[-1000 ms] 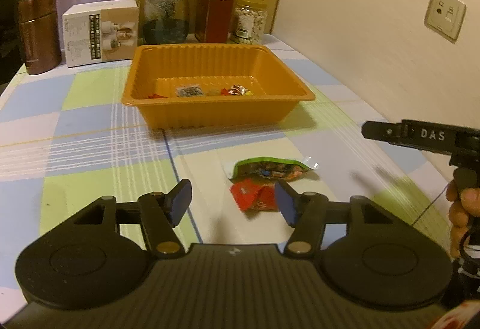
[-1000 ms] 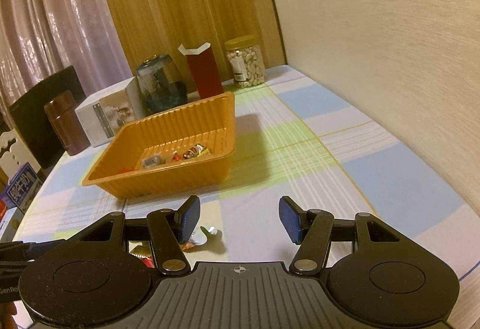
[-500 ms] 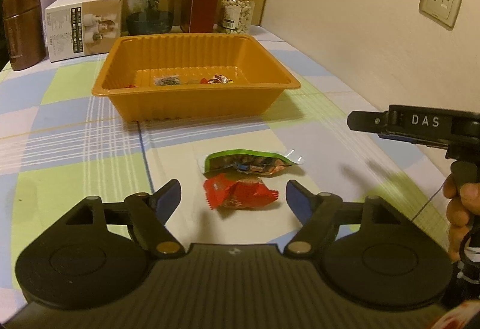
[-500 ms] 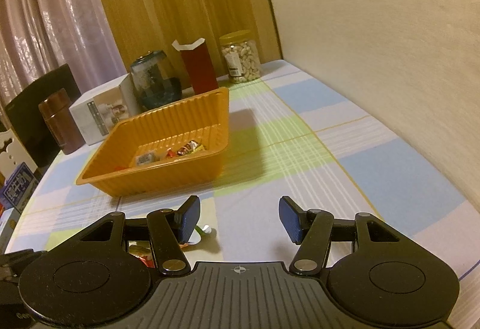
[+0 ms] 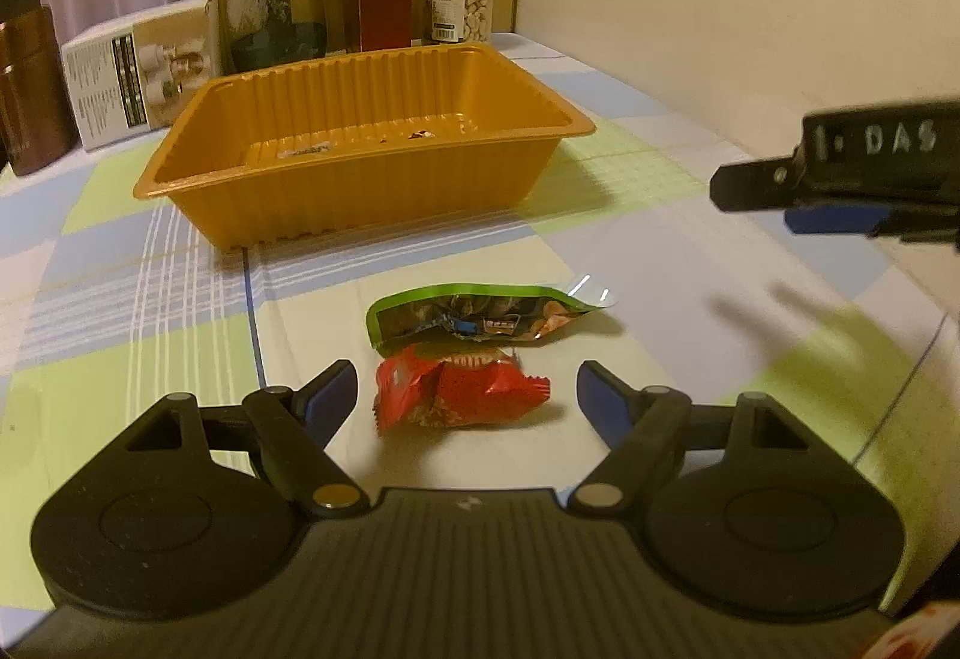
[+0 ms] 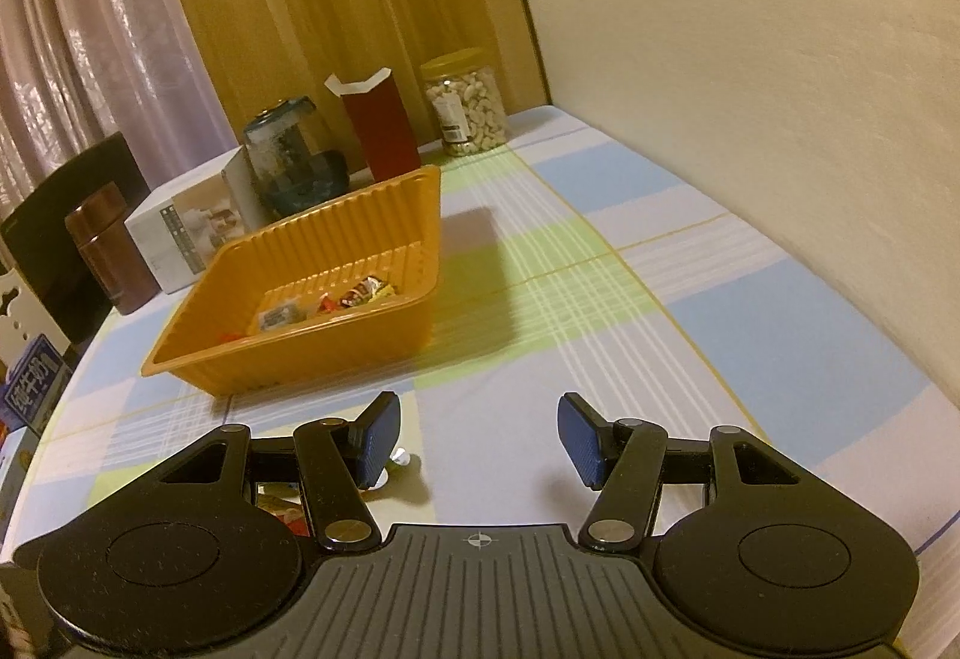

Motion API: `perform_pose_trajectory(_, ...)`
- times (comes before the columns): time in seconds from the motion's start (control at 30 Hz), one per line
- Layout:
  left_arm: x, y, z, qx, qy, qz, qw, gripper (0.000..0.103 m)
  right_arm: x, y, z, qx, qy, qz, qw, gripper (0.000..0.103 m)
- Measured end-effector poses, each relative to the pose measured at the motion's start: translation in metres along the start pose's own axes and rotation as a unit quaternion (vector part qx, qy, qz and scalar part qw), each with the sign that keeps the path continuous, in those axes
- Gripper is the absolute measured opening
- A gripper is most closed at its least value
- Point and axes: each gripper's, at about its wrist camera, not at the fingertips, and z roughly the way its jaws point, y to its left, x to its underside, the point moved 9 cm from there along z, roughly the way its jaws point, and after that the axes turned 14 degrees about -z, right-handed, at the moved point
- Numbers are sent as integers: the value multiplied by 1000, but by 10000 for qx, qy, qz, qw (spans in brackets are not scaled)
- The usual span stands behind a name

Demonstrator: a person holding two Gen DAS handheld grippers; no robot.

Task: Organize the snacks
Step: 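Move both grippers back to the red packet and green nut packet, then grasp the red candy packet with the left gripper while the right gripper grasps the green nut packet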

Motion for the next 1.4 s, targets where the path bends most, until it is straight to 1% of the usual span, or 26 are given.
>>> perform_pose_trajectory(0.1,2,-2,6,-97,-61,119,9999,75,-1,-1,1,7,10,16,10000,59)
perform_pose_trajectory(0.17,3,-2,9,-138,-97,183,9997,67,-1,-2,1,7,19,23,10000,59)
perform_pose_trajectory(0.27,4,-2,12,-156,-75,245,9996,61,0,-3,3,8,45,32,10000,59)
perform_pose_trajectory(0.47,5,0,11,-133,-58,252,9996,54,-1,-2,5,-14,63,12,10000,59)
perform_pose_trajectory(0.63,5,7,5,-116,80,178,9997,52,-1,3,7,-54,94,-83,9999,59)
perform_pose_trajectory(0.73,1,15,-1,-123,144,156,9997,52,-3,9,10,-119,119,-308,9994,59)
perform_pose_trajectory(0.87,-9,30,-14,-103,138,147,9997,52,-5,28,20,-393,236,-944,9945,59)
perform_pose_trajectory(0.93,-14,37,-20,-97,132,125,9998,52,-4,40,26,-580,292,-1327,9890,59)
perform_pose_trajectory(1.0,-20,44,-24,-98,135,87,9998,52,-2,55,33,-805,355,-1749,9806,59)
perform_pose_trajectory(1.13,-26,54,-26,-6,228,-3,9997,52,5,83,46,-1277,414,-2524,9583,59)
perform_pose_trajectory(1.2,-29,57,-26,33,289,58,9996,52,9,94,55,-1471,457,-2846,9462,59)
perform_pose_trajectory(1.3,-33,59,-27,52,297,208,9993,52,16,104,69,-1648,528,-3193,9317,59)
perform_pose_trajectory(1.4,-38,65,-26,86,284,109,9995,52,18,110,82,-1700,583,-3457,9210,59)
